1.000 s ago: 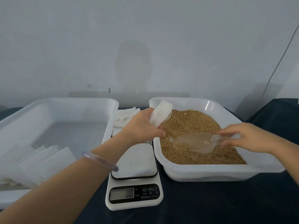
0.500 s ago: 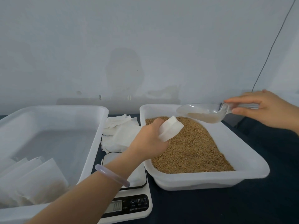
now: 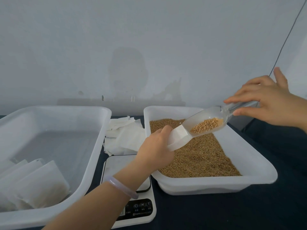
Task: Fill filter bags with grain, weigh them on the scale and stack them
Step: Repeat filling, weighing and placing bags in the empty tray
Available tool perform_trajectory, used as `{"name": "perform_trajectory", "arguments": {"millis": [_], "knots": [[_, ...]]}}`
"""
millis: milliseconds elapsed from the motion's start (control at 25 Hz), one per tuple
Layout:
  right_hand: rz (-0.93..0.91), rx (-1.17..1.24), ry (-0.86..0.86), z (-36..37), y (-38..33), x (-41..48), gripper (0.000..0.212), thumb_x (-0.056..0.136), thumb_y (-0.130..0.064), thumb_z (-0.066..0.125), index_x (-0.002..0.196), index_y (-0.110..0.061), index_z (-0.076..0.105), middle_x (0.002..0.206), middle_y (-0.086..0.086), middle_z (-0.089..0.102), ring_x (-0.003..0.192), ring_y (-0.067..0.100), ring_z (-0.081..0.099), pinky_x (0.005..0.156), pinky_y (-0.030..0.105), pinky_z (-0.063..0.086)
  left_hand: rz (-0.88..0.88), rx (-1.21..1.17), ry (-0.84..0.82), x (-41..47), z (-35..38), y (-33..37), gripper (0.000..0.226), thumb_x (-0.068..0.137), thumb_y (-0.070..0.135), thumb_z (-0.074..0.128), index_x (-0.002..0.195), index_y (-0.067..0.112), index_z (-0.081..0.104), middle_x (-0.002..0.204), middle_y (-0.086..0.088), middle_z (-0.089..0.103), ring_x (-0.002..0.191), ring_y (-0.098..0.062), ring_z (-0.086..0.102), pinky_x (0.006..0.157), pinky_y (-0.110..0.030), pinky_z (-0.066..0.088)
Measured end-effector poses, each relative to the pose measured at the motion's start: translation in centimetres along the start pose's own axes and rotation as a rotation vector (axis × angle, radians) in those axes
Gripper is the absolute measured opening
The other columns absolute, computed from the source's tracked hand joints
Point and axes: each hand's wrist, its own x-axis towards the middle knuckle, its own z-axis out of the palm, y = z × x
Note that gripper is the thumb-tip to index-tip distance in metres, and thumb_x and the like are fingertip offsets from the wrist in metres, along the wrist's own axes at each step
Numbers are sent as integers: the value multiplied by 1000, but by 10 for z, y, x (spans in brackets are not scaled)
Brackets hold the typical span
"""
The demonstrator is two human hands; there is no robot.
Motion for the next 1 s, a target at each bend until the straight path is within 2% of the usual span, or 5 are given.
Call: {"name": "perform_trajectory", "arguments": {"millis": [320, 640, 760, 880, 1000], "knots": [[-11, -41, 24, -2, -7, 2, 30, 74, -68, 56, 103, -59, 52, 98, -23, 59, 102, 3, 31, 100, 12, -19, 0, 1, 10, -1, 4, -1, 26, 80, 13, 58, 101, 14, 44, 89, -2, 52, 77, -24, 53, 65, -41, 48], [108, 132, -89, 10, -6, -1, 32, 65, -65, 47, 97, -64, 52, 102, -33, 55, 105, 6, 37, 105, 26, 5, -40, -95, 47, -3, -1, 1, 23, 79, 14, 60, 96, 14, 44, 85, -2, 56, 77, -23, 55, 64, -39, 49], [227, 481, -212, 26, -9, -12, 27, 72, -48, 63, 95, -60, 60, 101, -26, 63, 101, -3, 54, 97, 30, 34, -165, -258, 45, -5, -8, 2, 23, 79, 14, 61, 99, 15, 49, 84, -1, 59, 77, -21, 58, 64, -37, 50], [346, 687, -267, 56, -17, -25, 28, 81, -31, 66, 99, -52, 63, 104, -30, 63, 101, -14, 53, 93, 25, 37, -335, -628, 8, -7, -24, 1, 21, 80, 6, 65, 95, 14, 53, 78, -2, 60, 68, -18, 60, 62, -33, 51], [380, 662, -368, 91, -27, -31, 23, 87, -26, 62, 106, -38, 57, 109, -23, 59, 106, -1, 54, 95, 27, 41, -382, -869, -7, -13, -49, -8, 21, 80, -2, 67, 96, 6, 56, 70, -2, 61, 60, -10, 62, 56, -23, 53]]}}
